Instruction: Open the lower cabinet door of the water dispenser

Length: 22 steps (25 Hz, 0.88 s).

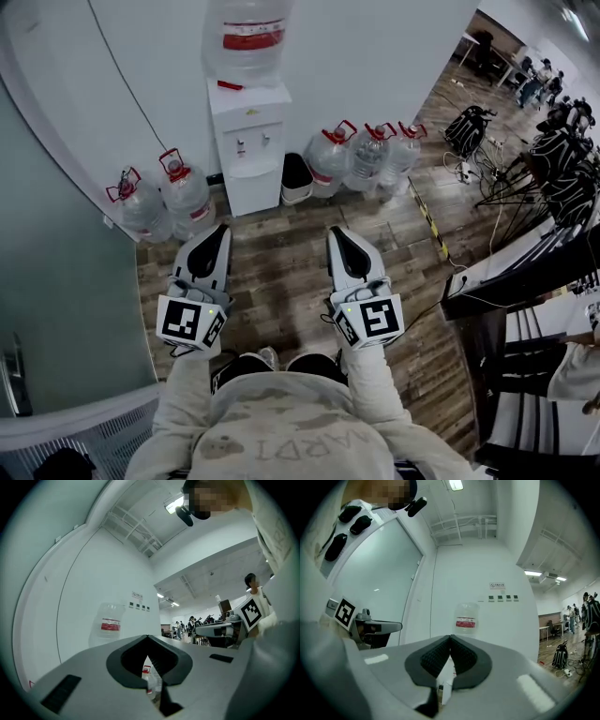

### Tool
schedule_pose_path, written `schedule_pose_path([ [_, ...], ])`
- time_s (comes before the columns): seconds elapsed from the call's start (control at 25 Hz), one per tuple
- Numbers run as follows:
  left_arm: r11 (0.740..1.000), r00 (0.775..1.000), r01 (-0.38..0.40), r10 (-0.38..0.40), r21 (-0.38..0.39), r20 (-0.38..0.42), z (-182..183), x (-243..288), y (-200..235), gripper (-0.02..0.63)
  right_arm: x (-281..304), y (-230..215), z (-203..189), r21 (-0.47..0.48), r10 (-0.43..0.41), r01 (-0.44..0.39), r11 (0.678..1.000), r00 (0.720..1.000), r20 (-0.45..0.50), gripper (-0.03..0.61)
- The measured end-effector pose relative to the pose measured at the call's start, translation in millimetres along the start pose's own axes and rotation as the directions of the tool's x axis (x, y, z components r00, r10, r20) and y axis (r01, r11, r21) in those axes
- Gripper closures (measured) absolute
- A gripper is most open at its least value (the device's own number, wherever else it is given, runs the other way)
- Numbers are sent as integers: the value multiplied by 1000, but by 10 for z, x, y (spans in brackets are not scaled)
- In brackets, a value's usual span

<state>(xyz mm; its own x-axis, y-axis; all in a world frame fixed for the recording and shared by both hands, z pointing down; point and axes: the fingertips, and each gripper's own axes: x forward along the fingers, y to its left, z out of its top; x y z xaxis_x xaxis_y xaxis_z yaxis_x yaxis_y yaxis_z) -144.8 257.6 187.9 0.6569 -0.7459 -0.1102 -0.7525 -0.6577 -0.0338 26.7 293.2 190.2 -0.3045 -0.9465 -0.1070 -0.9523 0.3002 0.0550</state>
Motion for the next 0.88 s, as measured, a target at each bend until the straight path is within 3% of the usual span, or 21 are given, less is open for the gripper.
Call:
schedule_pose_path([
  [0.44, 1000, 1000, 26, -26, 3, 9, -38, 107, 200, 612, 204, 30, -56, 21, -20, 19, 1000, 1000, 8, 569],
  [0.88, 1000, 1000, -13, 12, 8, 11, -120, 668, 642, 612, 939, -292, -142, 20, 19, -19, 1000, 1000, 18, 569],
])
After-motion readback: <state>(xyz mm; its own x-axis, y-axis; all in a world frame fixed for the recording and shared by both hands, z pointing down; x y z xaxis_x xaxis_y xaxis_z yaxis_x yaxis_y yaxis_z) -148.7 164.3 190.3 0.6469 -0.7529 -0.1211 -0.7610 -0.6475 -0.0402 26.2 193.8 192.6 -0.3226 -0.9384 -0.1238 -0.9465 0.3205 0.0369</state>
